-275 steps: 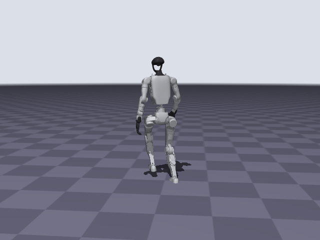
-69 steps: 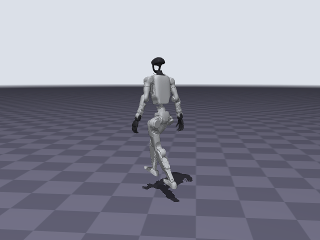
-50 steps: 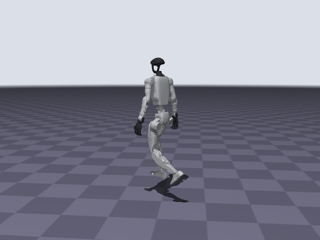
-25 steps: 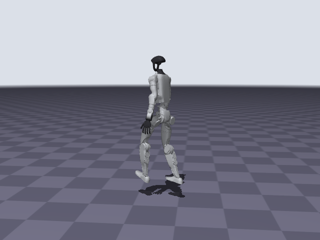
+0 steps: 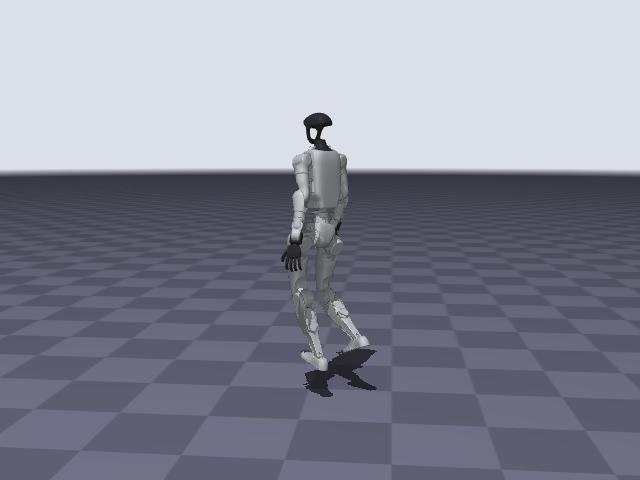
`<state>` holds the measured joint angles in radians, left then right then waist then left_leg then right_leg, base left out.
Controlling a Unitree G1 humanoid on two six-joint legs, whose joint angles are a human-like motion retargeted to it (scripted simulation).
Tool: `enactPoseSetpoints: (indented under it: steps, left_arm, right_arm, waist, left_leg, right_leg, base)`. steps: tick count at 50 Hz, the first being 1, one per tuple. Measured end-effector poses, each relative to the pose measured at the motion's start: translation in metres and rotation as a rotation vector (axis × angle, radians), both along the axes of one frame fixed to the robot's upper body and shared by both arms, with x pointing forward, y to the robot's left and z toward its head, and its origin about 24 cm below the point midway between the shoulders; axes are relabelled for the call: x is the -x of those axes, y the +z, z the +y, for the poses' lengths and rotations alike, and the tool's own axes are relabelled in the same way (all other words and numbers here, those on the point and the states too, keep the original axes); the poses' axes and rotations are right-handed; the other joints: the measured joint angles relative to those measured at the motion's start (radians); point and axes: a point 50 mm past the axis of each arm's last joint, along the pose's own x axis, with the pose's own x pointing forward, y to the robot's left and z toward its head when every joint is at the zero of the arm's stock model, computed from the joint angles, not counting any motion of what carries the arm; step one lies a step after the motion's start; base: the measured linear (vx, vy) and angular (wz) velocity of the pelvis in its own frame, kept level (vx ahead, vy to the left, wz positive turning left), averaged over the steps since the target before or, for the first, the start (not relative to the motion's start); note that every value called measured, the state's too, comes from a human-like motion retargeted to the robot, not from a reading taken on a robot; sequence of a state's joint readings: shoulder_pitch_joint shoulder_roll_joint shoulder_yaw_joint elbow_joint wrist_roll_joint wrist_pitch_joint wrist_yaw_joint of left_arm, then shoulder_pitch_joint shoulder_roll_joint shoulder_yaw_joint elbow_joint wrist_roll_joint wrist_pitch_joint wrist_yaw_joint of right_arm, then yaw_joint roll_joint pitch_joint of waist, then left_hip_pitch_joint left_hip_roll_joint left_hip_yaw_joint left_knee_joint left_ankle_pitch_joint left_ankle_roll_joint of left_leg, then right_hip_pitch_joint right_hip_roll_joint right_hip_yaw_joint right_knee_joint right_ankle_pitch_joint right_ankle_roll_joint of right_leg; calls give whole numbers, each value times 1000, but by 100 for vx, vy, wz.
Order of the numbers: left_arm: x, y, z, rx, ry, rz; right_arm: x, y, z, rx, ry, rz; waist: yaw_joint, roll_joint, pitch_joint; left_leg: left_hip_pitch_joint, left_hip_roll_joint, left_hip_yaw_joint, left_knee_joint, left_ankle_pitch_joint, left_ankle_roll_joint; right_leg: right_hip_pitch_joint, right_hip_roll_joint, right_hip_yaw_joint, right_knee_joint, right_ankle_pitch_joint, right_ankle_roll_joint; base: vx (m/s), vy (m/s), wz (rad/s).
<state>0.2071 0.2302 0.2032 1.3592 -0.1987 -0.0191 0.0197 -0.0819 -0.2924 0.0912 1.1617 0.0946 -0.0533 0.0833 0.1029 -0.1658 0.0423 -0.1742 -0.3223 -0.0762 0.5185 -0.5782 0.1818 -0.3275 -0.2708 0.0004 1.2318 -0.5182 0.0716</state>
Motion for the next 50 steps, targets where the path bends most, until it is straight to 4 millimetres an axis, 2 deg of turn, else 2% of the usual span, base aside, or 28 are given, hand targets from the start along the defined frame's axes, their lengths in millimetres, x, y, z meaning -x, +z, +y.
enactPoseSetpoints:
  steps: [2, 5, 8, 10, 12, 16, 20, 22, 25, 28, 30, 33, 35, 37, 40, 43, 46, 50]
  left_arm:
    - [-12, -1, 1, -2, -32, -10]
    - [-25, 0, 5, -22, -79, -25]
    - [-42, 3, 14, -63, -124, -58]
    - [-50, 5, 20, -90, -146, -81]
    - [-67, 10, 30, -134, -167, -121]
    - [-88, 19, 45, -204, -177, -186]
    - [-104, 28, 58, -261, -154, -247]
    - [-108, 31, 61, -277, -137, -269]
    - [-111, 33, 63, -284, -122, -292]
    - [-117, 33, 58, -269, -139, -314]
    - [-124, 32, 51, -247, -167, -333]
    - [-133, 29, 39, -202, -221, -353]
    - [-134, 26, 30, -170, -254, -352]
    - [-140, 25, 25, -141, -284, -356]
    - [-136, 21, 17, -108, -306, -330]
    - [-123, 16, 15, -90, -302, -281]
    - [-105, 11, 14, -81, -287, -219]
    - [-80, 7, 17, -80, -255, -131]
  right_arm:
    - [3, -1, -3, -1, -9, 12]
    - [17, -5, -4, -6, -30, 55]
    - [33, -11, -6, -10, -71, 107]
    - [48, -14, -8, -9, -102, 150]
    - [56, -16, -9, -11, -132, 173]
    - [78, -20, -13, -7, -181, 232]
    - [95, -21, -15, -2, -206, 271]
    - [102, -22, -16, 3, -209, 286]
    - [108, -22, -16, 10, -202, 298]
    - [107, -21, -19, 19, -191, 289]
    - [102, -19, -22, 26, -184, 271]
    - [94, -16, -27, 41, -173, 243]
    - [91, -15, -28, 48, -165, 229]
    - [80, -12, -32, 52, -164, 200]
    - [68, -8, -35, 56, -160, 167]
    - [58, -5, -37, 65, -156, 134]
    - [49, -2, -39, 80, -146, 104]
    - [40, 1, -41, 106, -124, 78]
  waist:
    - [-19, 47, 3]
    - [-54, 87, 13]
    - [-81, 126, 16]
    - [-101, 126, 24]
    - [-106, 162, 14]
    - [-136, 164, 12]
    - [-159, 179, 8]
    - [-168, 196, 10]
    - [-176, 234, 18]
    - [-179, 287, 32]
    - [-176, 314, 38]
    - [-161, 323, 45]
    - [-145, 330, 49]
    - [-132, 309, 56]
    - [-106, 292, 69]
    - [-84, 276, 84]
    - [-69, 256, 97]
    - [-67, 225, 99]
  left_leg:
    - [69, 56, -10, -73, -5, -10]
    - [137, 110, -7, -112, -33, -20]
    - [189, 169, 3, -138, -62, -30]
    - [206, 175, 15, -108, -89, -37]
    - [230, 231, 27, -130, -104, -52]
    - [256, 257, 57, -45, -153, -79]
    - [286, 311, 58, 68, -162, -119]
    - [294, 343, 38, 158, -132, -154]
    - [278, 395, -9, 331, -17, -239]
    - [220, 480, -26, 556, 123, -308]
    - [158, 526, -31, 696, 199, -327]
    - [59, 568, -13, 854, 200, -294]
    - [-5, 593, 2, 930, 142, -261]
    - [-84, 575, 21, 946, 87, -219]
    - [-185, 553, 49, 916, 0, -176]
    - [-263, 517, 76, 801, -49, -159]
    - [-315, 472, 104, 627, -55, -160]
    - [-348, 394, 123, 331, -8, -179]
  right_leg:
    - [-56, 26, -37, -81, -14, -19]
    - [-127, 54, -72, -226, -11, -17]
    - [-177, 112, -91, -417, 45, 12]
    - [-219, 122, -81, -485, 65, 40]
    - [-207, 186, -100, -663, 137, 54]
    - [-238, 210, -97, -689, 175, 72]
    - [-217, 259, -114, -649, 213, 50]
    - [-195, 299, -125, -612, 215, 26]
    - [-150, 382, -143, -577, 192, -23]
    - [-90, 477, -152, -598, 172, -72]
    - [-46, 527, -147, -636, 165, -98]
    - [6, 563, -120, -657, 135, -117]
    - [36, 585, -102, -650, 106, -122]
    - [90, 573, -69, -698, 98, -117]
    - [157, 565, -25, -726, 67, -112]
    - [222, 547, 20, -749, 34, -104]
    - [282, 520, 60, -766, 3, -94]
    - [350, 471, 90, -790, -30, -78]
  base:
    - [51, -4, -59]
    - [50, -7, -52]
    - [47, -10, -48]
    - [43, -14, -43]
    - [45, -15, -52]
    - [43, -19, -34]
    - [46, -21, -41]
    - [46, -21, -54]
    - [45, -18, -58]
    - [43, -13, -52]
    - [43, -10, -55]
    - [43, -9, -56]
    - [43, -7, -58]
    - [43, -7, -53]
    - [44, -5, -65]
    - [45, -3, -69]
    - [47, 0, -60]
    - [48, 4, -37]
